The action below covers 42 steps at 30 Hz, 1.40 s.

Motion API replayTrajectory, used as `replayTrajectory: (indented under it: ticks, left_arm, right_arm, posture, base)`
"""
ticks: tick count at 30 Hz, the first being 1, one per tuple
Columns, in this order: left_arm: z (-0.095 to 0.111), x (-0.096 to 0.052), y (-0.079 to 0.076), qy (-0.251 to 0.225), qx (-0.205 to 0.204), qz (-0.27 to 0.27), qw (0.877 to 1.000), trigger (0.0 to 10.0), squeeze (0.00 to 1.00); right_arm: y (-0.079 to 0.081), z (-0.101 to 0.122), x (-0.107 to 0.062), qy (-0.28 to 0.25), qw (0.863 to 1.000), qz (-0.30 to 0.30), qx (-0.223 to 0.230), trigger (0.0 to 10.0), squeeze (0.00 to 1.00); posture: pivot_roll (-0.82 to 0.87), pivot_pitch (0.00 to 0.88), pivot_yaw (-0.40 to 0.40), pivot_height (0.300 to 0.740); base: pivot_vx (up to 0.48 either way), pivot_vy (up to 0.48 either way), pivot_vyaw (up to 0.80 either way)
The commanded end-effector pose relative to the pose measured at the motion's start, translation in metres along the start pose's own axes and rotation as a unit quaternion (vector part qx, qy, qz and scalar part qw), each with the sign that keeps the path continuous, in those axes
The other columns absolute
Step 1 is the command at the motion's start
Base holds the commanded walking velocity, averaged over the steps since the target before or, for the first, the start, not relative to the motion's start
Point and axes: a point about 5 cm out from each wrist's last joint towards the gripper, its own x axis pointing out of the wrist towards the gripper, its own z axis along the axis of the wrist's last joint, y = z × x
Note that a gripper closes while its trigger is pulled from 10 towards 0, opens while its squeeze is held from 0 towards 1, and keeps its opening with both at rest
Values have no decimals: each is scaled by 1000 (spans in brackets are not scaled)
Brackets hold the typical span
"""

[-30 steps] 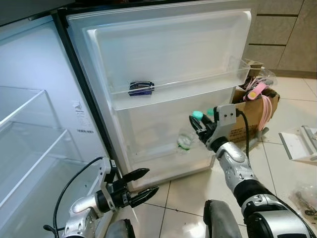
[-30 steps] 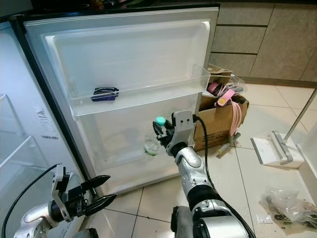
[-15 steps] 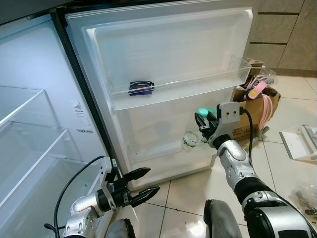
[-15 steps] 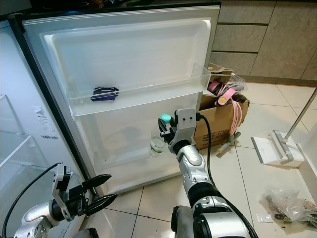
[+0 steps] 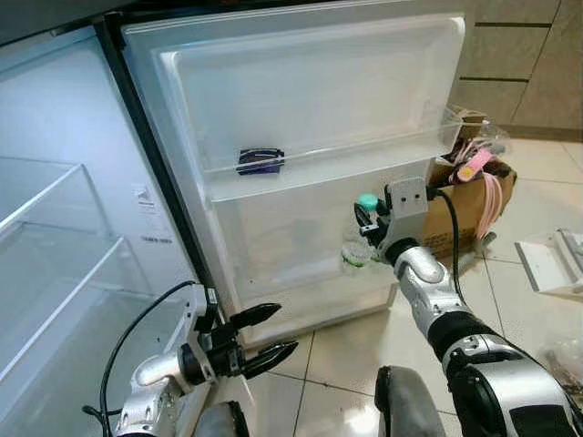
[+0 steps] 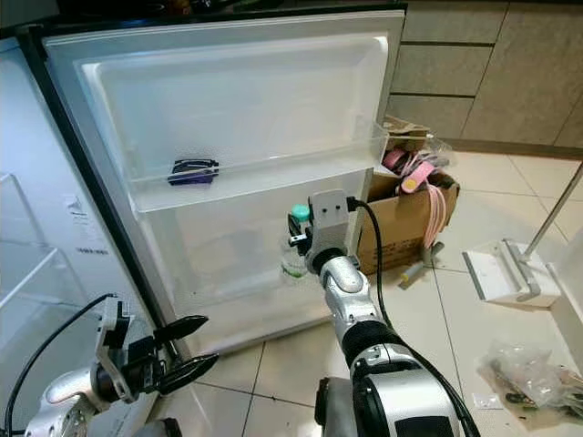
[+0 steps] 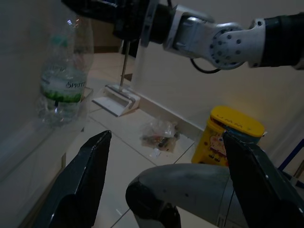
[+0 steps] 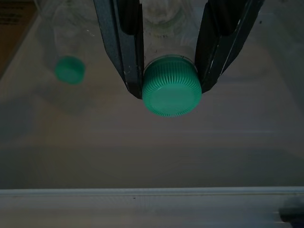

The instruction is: Restocking fridge

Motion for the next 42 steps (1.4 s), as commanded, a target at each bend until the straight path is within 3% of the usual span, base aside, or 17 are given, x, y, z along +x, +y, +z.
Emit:
replayTrajectory:
  ticks: [1, 10, 22, 24, 25, 29, 42]
  left_arm:
    - [2, 2, -2, -2, 2, -5, 1000, 10000, 0]
    - [18, 6, -11, -12, 21, -24, 999, 10000, 0]
    - [20, 7, -17, -11, 15, -26, 999, 10000, 0]
    - [20, 8, -18, -11, 15, -26, 999, 10000, 0]
    - [21, 9, -19, -11, 14, -28, 999, 10000, 0]
    - [23, 11, -20, -13, 17, -31, 999, 10000, 0]
    - [32, 15, -25, -19, 32, -37, 999, 10000, 0]
  right_arm:
    - [0, -4, -1, 13, 1000, 5, 7, 10000, 0]
    - [0, 16, 6, -40, 999, 9, 31, 10000, 0]
    - [2, 26, 4, -85, 995, 20, 47, 10000, 0]
    - [3, 24, 4, -80, 996, 20, 37, 10000, 0]
    - [4, 17, 2, -59, 998, 16, 0, 10000, 0]
    - [2, 6, 0, -21, 999, 0, -46, 10000, 0]
    - [-3, -1, -2, 9, 997, -22, -72, 10000, 0]
  posture:
    - [-66, 60, -18, 477]
    - [-51, 128, -11, 477]
    - [-57, 131, -7, 477]
    - [-58, 129, -8, 477]
    - [-57, 131, -8, 477]
    - [-53, 131, -11, 477]
    - [-46, 137, -5, 477]
  base:
    - [0, 0, 0]
    - [0, 0, 0]
    - [0, 0, 0]
    - [0, 0, 0]
    - [0, 0, 0]
    - [0, 0, 0]
    - [0, 0, 0]
